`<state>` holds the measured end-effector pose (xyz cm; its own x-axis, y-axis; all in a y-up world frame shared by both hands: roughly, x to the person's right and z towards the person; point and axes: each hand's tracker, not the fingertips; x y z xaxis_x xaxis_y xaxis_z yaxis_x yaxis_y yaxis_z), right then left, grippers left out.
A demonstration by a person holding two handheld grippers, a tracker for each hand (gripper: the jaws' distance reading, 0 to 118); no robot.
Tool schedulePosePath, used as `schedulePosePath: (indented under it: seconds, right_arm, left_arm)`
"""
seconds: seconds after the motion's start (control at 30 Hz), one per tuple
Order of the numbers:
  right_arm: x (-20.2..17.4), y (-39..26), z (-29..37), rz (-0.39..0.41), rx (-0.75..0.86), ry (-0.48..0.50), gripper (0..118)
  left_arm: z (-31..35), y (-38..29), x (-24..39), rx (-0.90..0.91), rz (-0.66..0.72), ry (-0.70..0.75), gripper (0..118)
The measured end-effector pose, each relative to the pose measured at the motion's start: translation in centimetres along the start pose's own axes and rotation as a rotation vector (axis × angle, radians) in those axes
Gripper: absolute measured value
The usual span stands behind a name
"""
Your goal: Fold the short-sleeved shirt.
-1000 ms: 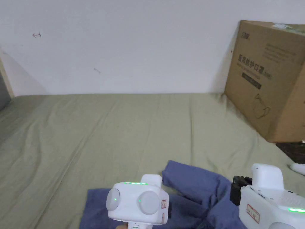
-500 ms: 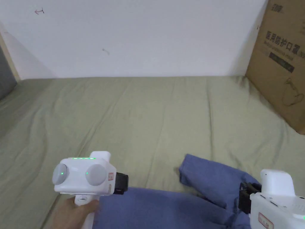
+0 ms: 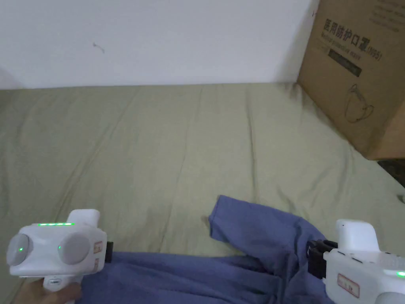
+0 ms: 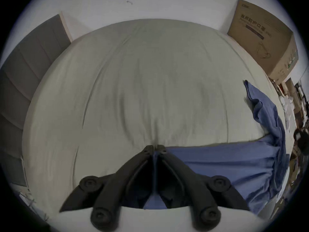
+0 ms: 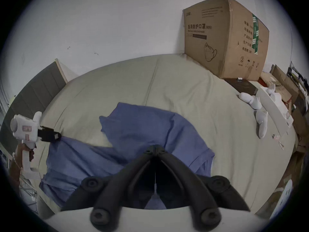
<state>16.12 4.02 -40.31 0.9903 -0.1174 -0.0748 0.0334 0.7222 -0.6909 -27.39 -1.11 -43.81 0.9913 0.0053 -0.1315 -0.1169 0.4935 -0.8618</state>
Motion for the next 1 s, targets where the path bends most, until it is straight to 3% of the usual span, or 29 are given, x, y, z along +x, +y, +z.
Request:
schedulePosePath:
  seconds: [0.03,0.07,0.1,0.13,0.17,0.27,0.37,0.43,0.5,0.53,0.57,0.6,0.63,0.67,1.0]
  right_arm:
    - [0.6,1.2,-0.6,0.009,-0.017,0.021,6]
    - [1.1,2.3,-1.4,0.032,-0.063,0.035,25]
    - [1.4,3.4,-2.5,0.046,-0.069,0.023,60]
    - [1.9,4.4,-3.8,0.066,-0.083,0.020,82]
    - [2.3,5.4,-5.2,0.094,-0.117,0.020,86]
    - [3.1,7.8,-9.5,0.152,-0.185,-0.018,86]
    - [4.0,8.2,-14.2,0.133,-0.284,-0.020,85]
    - [4.1,7.0,-16.8,0.125,-0.387,-0.034,55]
    - [3.3,5.5,-17.1,0.097,-0.456,-0.049,55]
    - [2.9,5.9,-16.6,0.157,-0.352,-0.071,54]
    - [2.8,6.4,-16.3,0.161,-0.375,-0.062,54]
    - [2.7,6.8,-16.0,0.178,-0.373,-0.059,41]
    - [2.7,7.1,-15.6,0.193,-0.365,-0.053,13]
    - [2.7,7.3,-15.2,0.185,-0.363,-0.064,3]
    - [4.3,13.5,-2.8,0.033,-0.146,-0.066,3]
  left_arm:
    - [0.4,0.1,-0.1,0.007,0.004,-0.005,2]
    - [0.8,0.3,-0.3,0.015,0.021,-0.015,2]
    - [1.0,0.5,-0.5,0.014,0.045,-0.032,2]
    - [1.3,0.5,-0.7,0.023,0.063,-0.038,2]
    - [1.5,0.5,-0.7,0.030,0.068,-0.043,2]
    - [1.7,0.7,-0.4,0.031,0.049,-0.046,2]
    - [1.5,0.7,-0.3,0.023,0.024,-0.034,2]
    - [1.0,0.6,-0.3,0.015,0.035,-0.033,2]
    - [0.9,0.5,-0.3,0.003,0.044,-0.034,2]
    - [0.8,0.4,-0.3,0.000,0.040,-0.032,2]
    - [0.8,0.4,-0.2,-0.007,0.029,-0.030,2]
    - [0.9,0.4,-0.2,-0.009,0.018,-0.025,2]
    - [1.3,0.4,-0.2,-0.004,0.021,-0.025,2]
    - [1.7,0.4,-0.3,0.003,0.026,-0.029,2]
    - [11.3,2.6,-2.5,0.173,0.027,0.015,2]
